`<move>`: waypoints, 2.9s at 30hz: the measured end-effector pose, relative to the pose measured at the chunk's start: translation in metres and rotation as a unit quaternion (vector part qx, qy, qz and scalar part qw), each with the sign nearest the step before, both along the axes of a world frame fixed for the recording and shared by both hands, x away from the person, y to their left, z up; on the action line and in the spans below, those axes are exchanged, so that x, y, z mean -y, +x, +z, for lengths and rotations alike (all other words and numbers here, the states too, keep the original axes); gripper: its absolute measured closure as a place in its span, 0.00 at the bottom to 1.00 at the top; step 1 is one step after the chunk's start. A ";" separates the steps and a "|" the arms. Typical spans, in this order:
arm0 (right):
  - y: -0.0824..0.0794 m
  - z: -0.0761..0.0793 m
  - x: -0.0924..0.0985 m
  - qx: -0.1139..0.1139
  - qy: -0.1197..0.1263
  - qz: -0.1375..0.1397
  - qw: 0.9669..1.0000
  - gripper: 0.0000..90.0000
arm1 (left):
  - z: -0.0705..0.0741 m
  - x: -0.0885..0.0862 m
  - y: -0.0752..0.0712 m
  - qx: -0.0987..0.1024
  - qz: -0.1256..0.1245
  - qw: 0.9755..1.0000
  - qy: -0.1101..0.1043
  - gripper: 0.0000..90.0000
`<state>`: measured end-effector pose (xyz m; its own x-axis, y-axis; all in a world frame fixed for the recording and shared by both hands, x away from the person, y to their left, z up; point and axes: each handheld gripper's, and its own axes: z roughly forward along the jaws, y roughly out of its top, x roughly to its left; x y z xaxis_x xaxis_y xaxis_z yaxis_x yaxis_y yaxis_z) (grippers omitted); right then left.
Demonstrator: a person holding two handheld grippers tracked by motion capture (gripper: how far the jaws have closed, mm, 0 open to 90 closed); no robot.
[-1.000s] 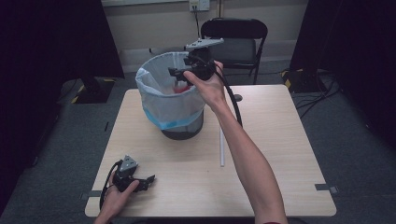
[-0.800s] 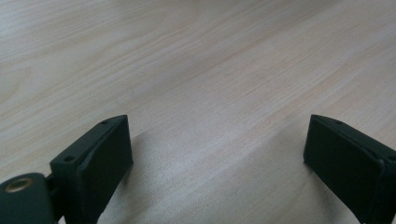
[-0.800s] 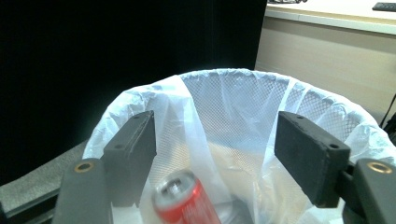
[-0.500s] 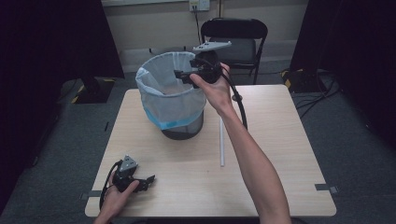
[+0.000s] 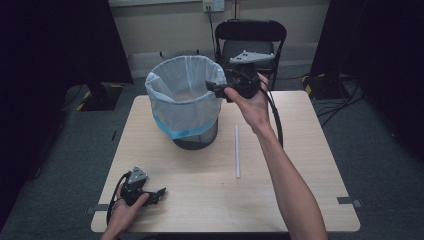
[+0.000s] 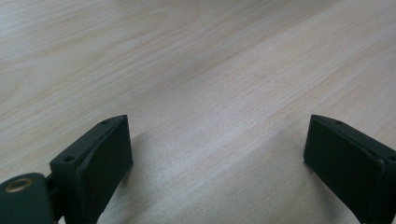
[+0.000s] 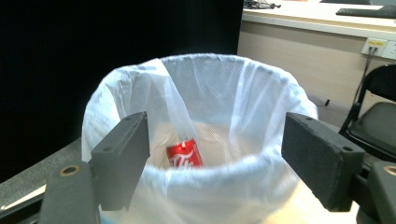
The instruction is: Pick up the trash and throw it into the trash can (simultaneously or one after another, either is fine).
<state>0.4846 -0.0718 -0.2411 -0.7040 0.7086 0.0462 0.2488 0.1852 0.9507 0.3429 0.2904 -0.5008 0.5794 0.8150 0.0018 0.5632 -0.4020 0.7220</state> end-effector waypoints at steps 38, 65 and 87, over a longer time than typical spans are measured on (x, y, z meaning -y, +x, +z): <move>-0.064 -0.134 0.047 -0.078 -0.061 -0.033 0.995 0.26 | 0.000 0.000 0.000 0.000 0.000 1.000 -0.001 0.08; -0.080 -0.238 0.048 -0.164 -0.106 -0.051 0.979 0.50 | 0.000 0.000 0.000 0.000 0.000 1.000 -0.001 0.08; -0.077 -0.249 0.047 -0.164 -0.165 -0.098 0.967 0.72 | 0.000 0.000 0.000 0.001 0.000 1.000 -0.001 0.08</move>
